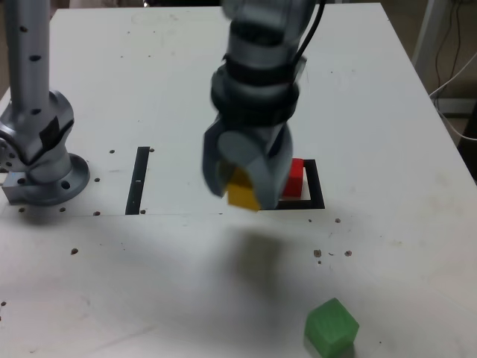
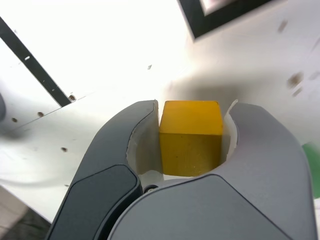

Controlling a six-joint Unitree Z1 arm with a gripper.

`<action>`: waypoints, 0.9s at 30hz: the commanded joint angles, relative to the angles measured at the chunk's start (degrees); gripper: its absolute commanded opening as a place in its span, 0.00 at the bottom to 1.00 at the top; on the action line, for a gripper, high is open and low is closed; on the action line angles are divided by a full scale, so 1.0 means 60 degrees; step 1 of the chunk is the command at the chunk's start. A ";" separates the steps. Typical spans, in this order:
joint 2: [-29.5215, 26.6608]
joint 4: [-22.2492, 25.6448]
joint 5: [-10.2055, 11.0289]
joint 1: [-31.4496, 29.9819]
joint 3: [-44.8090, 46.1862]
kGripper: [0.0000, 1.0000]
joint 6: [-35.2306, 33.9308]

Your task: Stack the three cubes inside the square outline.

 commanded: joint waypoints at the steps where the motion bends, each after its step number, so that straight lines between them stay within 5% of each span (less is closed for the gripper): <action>1: 0.0023 0.0052 0.0012 0.0437 -0.0239 0.30 -0.0020; 13: 0.0278 -0.0007 0.0005 0.1989 -0.0506 0.30 0.0222; 27: 0.0907 -0.0333 -0.0160 0.2512 -0.0762 0.30 0.0352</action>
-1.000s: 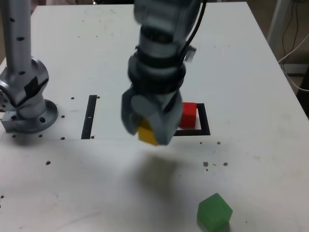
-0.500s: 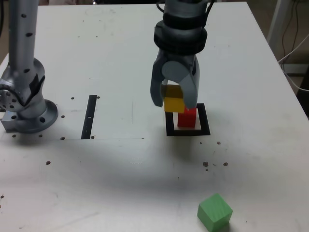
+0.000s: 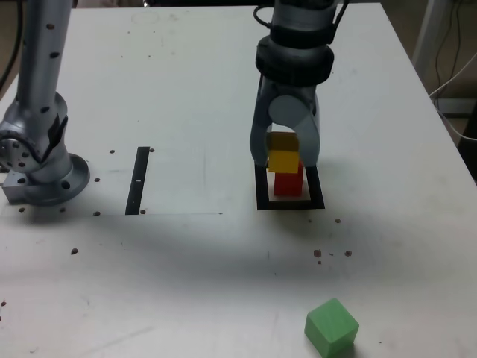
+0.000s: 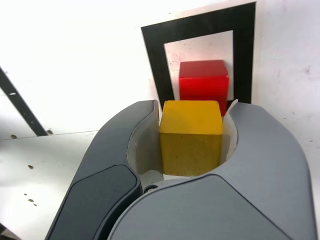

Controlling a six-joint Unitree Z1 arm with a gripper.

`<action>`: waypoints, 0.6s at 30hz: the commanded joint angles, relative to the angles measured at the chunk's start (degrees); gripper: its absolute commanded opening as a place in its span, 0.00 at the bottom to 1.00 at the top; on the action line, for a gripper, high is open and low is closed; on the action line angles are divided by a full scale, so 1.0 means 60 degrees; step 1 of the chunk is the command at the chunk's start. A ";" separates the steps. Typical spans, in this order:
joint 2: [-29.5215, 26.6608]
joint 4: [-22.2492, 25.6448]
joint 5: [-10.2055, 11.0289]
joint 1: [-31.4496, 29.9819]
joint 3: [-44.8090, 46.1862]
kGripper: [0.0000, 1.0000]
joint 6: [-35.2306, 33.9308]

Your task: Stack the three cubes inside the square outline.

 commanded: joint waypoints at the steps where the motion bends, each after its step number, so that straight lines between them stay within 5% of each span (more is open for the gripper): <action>1: 0.0117 -0.0091 -0.0055 0.0067 -0.0035 0.30 0.0049; 9: 0.0282 -0.0185 -0.0161 0.0191 0.0009 0.31 0.0155; 16: 0.0336 -0.0406 -0.0229 0.0277 0.0135 0.80 0.0454; 18: 0.0333 -0.0431 -0.0232 0.0294 0.0153 0.84 0.0515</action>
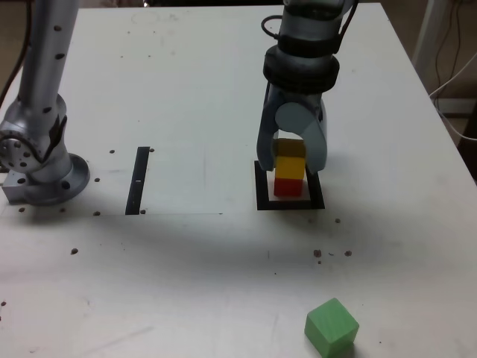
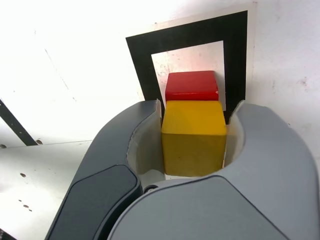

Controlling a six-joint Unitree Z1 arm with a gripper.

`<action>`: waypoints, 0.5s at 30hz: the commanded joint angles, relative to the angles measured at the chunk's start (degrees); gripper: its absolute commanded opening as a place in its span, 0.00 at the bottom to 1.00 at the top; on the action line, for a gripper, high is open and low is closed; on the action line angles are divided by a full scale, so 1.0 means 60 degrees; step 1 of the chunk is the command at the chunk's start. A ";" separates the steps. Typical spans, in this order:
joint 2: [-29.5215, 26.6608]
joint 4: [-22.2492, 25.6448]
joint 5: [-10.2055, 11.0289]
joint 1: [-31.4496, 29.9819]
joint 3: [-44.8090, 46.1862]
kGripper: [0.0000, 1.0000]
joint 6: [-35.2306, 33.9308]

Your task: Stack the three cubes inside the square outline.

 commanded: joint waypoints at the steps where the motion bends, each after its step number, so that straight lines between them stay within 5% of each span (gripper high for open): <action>1: 0.0034 -0.0031 -0.0005 0.0034 0.0029 0.85 0.0036; 15: -0.0607 -0.0032 0.0375 0.0082 0.0373 0.99 0.0069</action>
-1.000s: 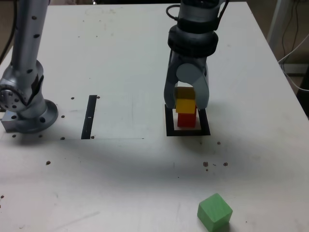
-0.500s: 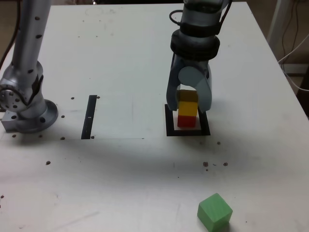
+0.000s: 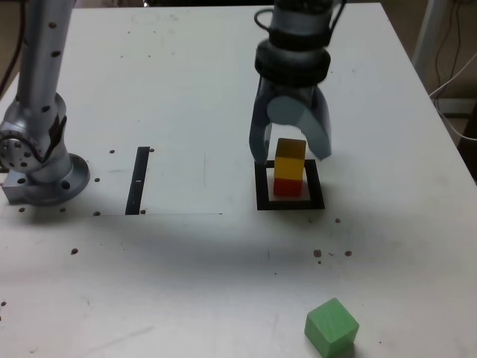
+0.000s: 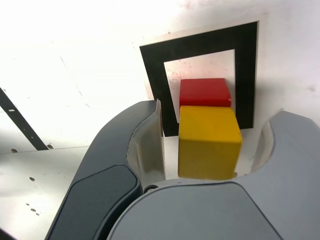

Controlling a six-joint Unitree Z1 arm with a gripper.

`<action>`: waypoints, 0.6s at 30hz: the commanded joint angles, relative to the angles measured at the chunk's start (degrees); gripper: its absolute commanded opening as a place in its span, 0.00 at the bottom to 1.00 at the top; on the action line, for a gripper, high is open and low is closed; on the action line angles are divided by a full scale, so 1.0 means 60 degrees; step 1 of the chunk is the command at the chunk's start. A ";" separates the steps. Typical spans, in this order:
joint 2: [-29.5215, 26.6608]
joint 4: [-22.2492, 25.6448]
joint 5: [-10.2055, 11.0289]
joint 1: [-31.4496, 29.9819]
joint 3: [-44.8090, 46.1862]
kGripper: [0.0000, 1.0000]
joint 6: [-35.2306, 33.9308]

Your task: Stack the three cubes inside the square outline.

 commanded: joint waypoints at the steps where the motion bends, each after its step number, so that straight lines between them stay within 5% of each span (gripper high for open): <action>1: -0.0235 0.0038 0.0196 -0.0041 0.0035 0.99 0.0013; 18: -0.0512 0.1473 0.1376 -0.2143 -0.1226 0.99 -0.0129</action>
